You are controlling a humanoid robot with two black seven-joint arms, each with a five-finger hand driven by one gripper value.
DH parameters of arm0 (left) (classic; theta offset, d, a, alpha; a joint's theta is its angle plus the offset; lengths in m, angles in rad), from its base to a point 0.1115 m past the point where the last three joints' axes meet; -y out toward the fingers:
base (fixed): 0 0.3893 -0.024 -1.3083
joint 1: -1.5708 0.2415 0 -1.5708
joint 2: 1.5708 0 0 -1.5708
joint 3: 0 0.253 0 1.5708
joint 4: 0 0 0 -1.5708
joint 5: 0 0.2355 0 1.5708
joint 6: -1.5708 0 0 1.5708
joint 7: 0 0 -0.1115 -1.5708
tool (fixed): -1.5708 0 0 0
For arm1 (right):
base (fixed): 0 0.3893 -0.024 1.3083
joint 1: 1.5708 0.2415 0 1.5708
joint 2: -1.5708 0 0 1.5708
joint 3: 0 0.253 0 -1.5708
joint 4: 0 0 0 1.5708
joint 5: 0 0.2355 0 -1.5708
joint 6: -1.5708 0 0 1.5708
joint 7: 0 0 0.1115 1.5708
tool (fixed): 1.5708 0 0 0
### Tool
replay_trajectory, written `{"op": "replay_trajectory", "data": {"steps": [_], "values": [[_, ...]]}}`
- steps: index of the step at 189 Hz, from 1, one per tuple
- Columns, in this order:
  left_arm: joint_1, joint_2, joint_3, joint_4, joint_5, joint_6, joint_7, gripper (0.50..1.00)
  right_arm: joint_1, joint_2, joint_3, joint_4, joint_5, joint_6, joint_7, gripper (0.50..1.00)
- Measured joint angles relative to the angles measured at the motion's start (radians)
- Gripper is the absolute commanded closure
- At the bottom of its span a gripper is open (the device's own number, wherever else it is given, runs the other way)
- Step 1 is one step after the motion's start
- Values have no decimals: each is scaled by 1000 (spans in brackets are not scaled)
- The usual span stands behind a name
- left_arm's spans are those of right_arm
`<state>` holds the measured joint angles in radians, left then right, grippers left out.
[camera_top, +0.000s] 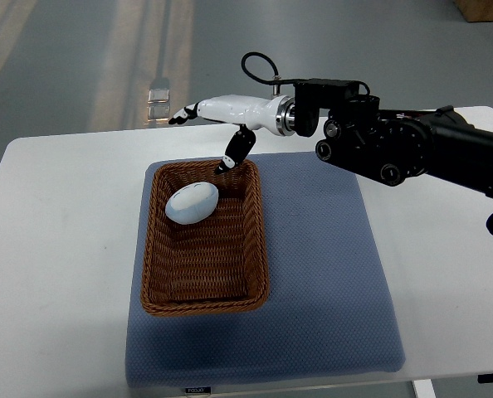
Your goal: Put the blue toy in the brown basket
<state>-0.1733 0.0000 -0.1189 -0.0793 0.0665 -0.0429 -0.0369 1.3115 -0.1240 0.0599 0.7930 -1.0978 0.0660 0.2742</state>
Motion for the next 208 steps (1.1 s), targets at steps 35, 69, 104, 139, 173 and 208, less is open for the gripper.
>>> {"op": "replay_trajectory", "data": {"steps": [35,69,104,139,173,208], "values": [[0,0,0,0,0,0,0,500,-97,-70,186,0,150,-10,-46,609],[0,0,-1,1,0,0,-1,500,-269,-108,415,-5,252,-39,-82,607],[0,0,-1,1,0,0,-1,500,-455,-103,637,-5,353,-69,-117,607],[0,0,-1,0,1,0,-1,500,-573,-69,762,1,423,-81,-123,607],[0,0,-1,0,1,0,0,500,-625,-20,844,2,485,-82,-125,597],[0,0,-2,-4,1,0,0,500,-651,6,877,2,522,-84,-126,589]]}}
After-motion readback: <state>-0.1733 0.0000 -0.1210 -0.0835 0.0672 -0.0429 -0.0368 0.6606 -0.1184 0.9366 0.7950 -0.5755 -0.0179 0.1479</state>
